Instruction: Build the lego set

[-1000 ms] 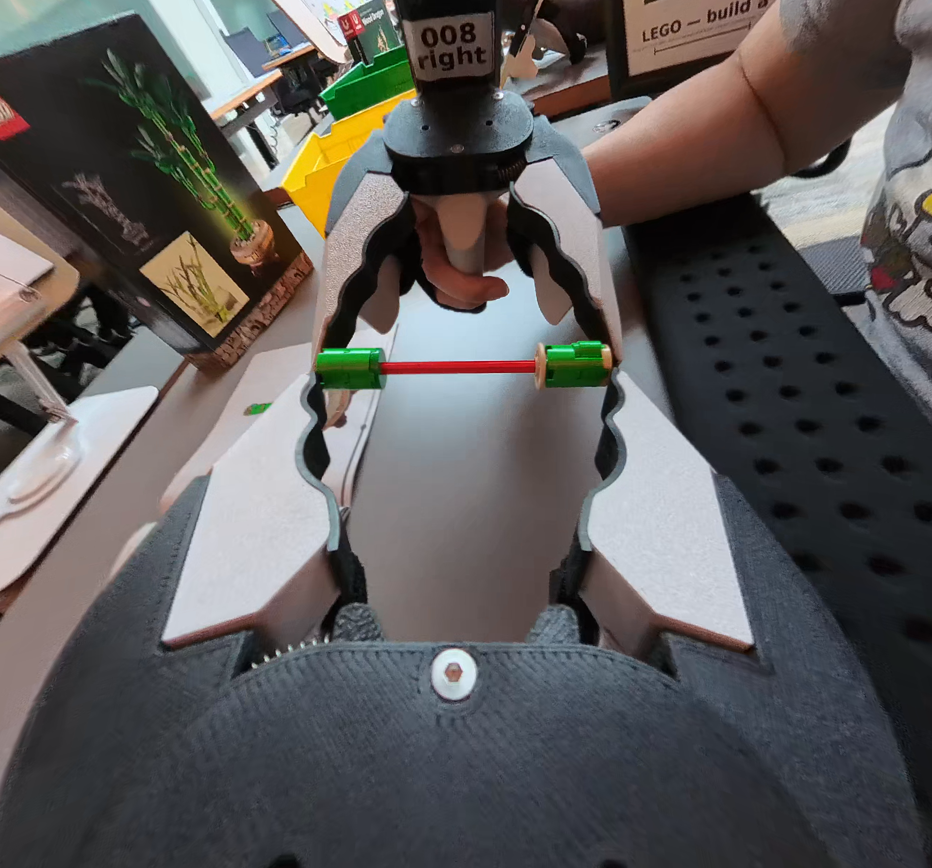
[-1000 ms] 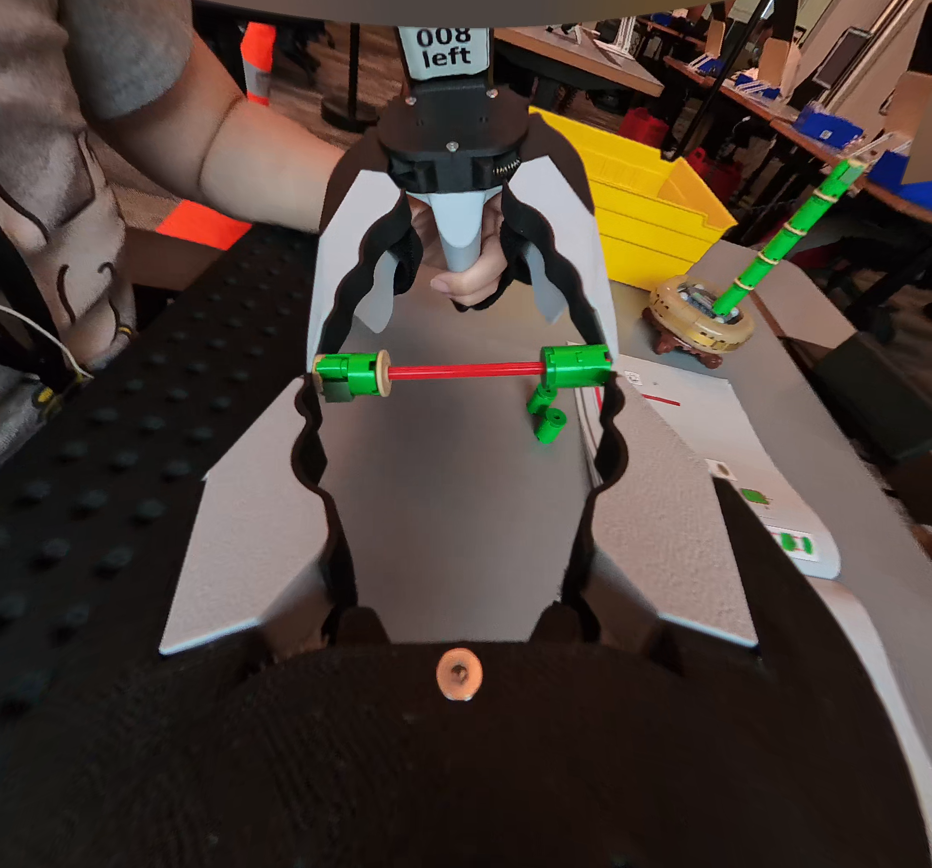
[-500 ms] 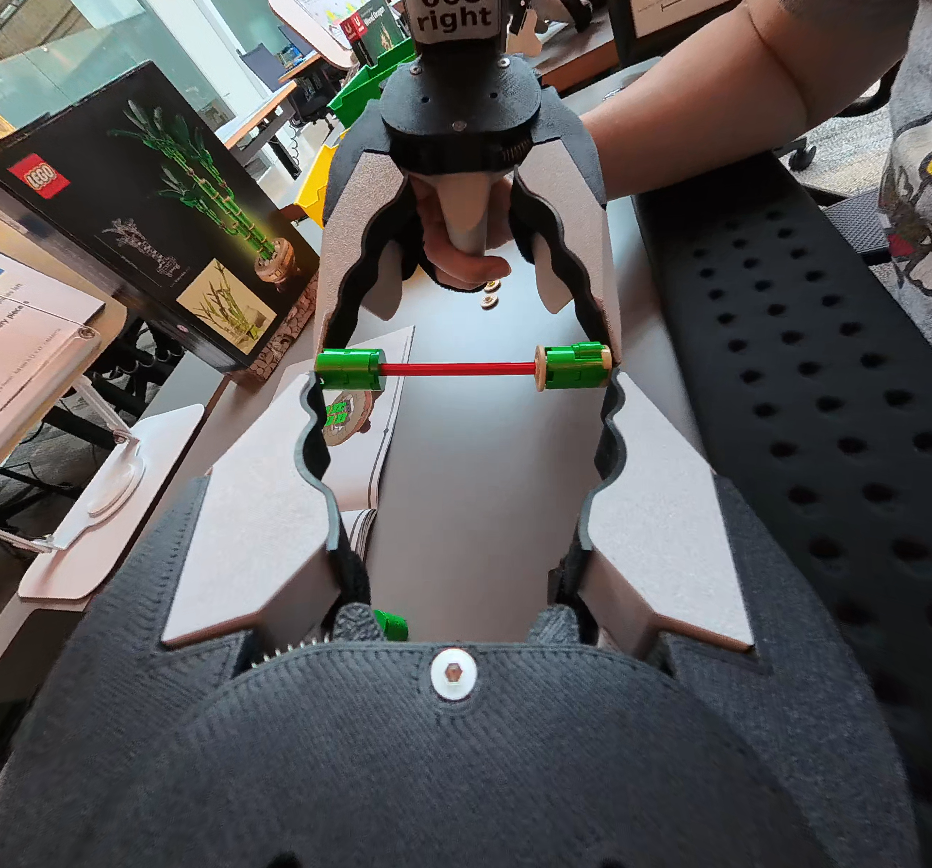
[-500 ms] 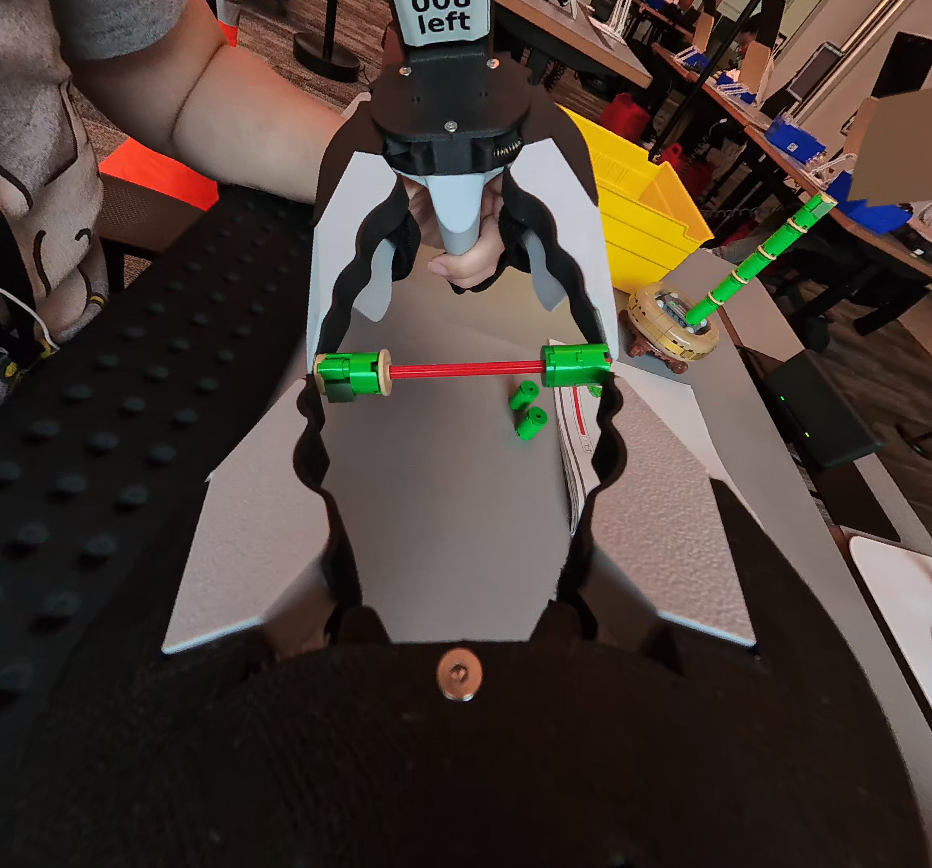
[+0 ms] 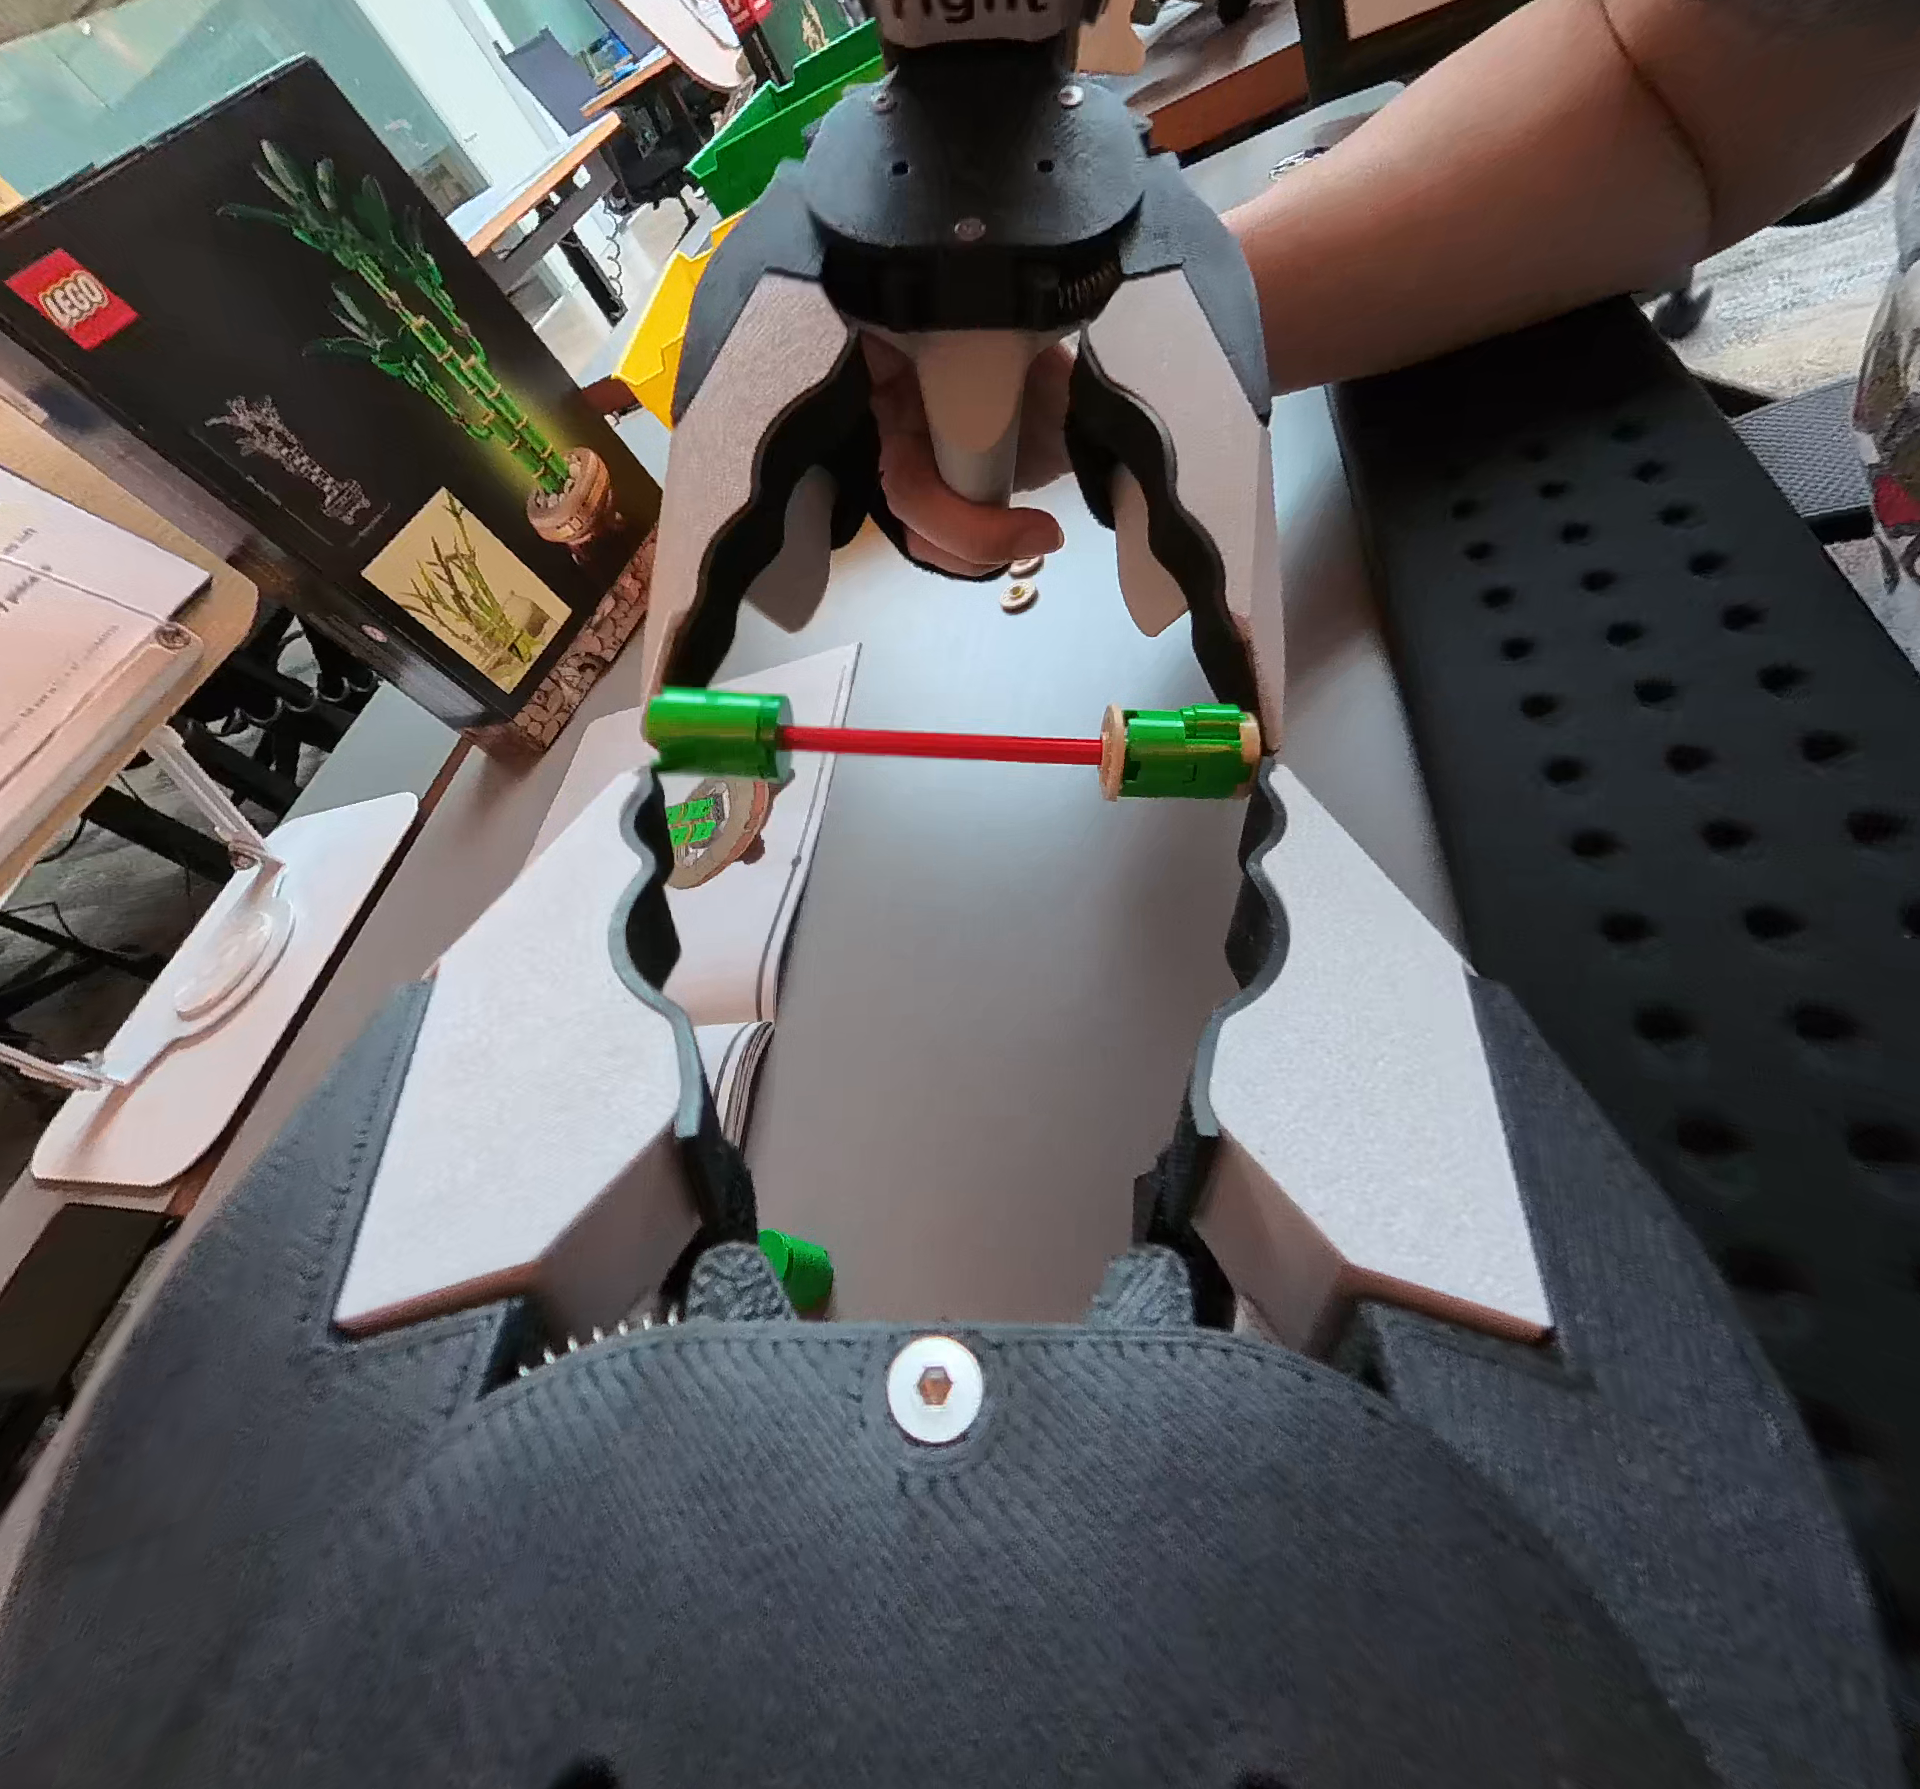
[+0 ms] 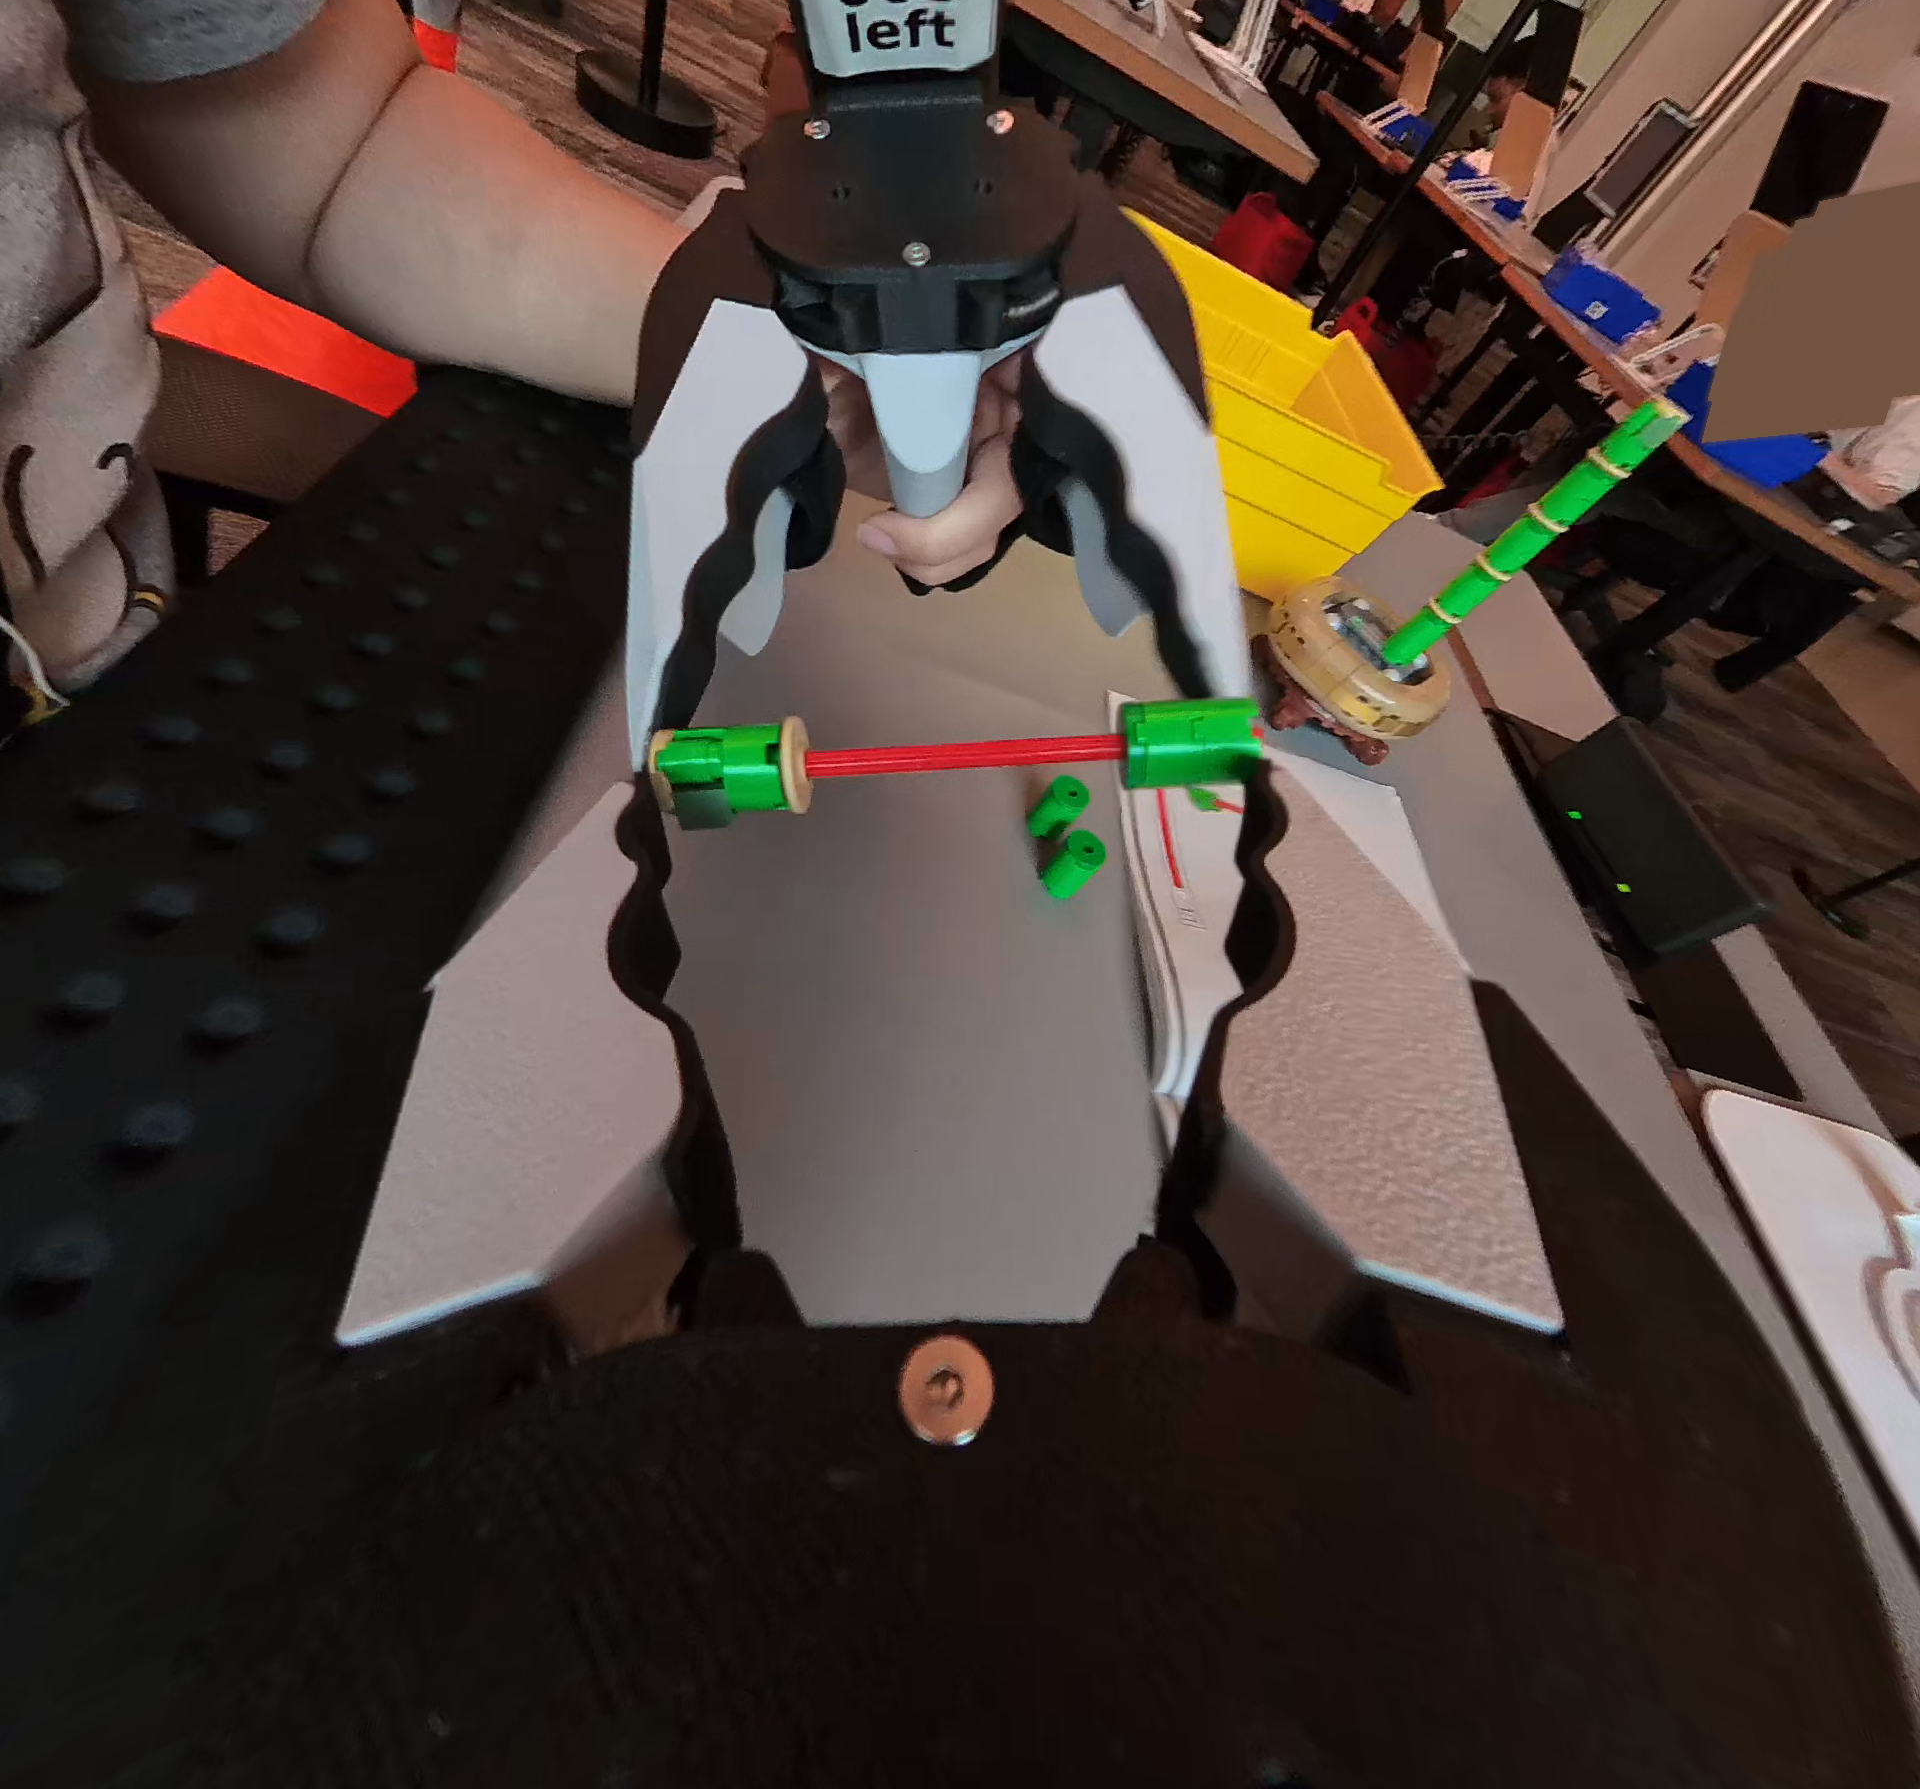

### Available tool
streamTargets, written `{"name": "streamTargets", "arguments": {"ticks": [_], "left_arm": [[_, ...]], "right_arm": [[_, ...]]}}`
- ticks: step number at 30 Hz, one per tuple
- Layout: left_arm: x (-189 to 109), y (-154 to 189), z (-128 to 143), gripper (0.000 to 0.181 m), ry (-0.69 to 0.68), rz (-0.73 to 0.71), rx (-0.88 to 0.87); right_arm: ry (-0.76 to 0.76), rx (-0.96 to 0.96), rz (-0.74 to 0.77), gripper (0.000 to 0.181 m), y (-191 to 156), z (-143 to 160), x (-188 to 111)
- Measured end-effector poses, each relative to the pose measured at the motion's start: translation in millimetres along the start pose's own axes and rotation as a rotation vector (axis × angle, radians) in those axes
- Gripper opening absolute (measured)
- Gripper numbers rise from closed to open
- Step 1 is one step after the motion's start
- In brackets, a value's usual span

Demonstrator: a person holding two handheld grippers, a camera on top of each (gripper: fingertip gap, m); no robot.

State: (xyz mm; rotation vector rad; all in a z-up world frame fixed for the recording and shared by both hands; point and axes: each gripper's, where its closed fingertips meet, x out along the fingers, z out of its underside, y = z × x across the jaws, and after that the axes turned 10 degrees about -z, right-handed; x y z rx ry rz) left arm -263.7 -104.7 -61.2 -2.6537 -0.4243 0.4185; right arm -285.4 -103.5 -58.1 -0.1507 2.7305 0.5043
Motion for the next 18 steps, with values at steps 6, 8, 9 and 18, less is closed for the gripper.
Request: {"name": "streamTargets", "arguments": {"ticks": [6, 8, 9, 18], "left_arm": [[-2, 4, -8, 0.082, 0.053, 0.019, -0.033], [-1, 2, -7, 0.091, 0.042, 0.019, -0.063], [0, 0, -5, 0.100, 0.031, 0.006, -0.066], [-1, 1, -8, 0.109, 0.063, -0.021, 0.000]], "right_arm": [[0.027, 0.020, 0.019, 0.109, 6, -5, -8], [0.022, 0.013, 0.007, 0.109, 3, -5, -7], [0.013, 0.010, -0.001, 0.109, 1, -3, -5], [0.015, 0.013, -0.031, 0.110, -4, -2, -2]]}}
